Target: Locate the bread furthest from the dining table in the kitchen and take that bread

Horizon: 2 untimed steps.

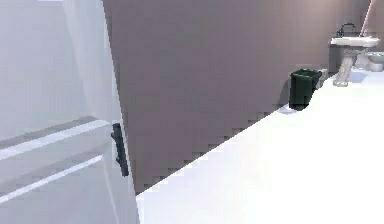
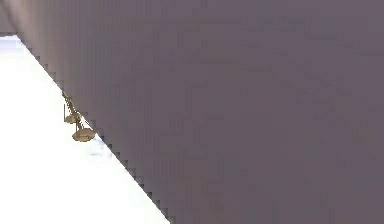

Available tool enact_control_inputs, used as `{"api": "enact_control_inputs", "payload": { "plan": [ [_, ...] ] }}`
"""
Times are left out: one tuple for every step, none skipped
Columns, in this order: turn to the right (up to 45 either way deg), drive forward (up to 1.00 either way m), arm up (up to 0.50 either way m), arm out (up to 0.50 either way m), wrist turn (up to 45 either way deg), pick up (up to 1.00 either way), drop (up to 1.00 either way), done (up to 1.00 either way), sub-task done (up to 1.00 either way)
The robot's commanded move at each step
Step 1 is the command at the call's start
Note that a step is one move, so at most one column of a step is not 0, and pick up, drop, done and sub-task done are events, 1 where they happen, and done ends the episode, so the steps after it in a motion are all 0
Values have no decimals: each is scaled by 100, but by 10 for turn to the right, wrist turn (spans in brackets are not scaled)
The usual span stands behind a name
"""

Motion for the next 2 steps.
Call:
{"api": "enact_control_inputs", "payload": {
  "plan": [
    [-450,0,0,0,0,0,0,0,0],
    [-360,0,0,0,0,0,0,0,0]
  ]
}}
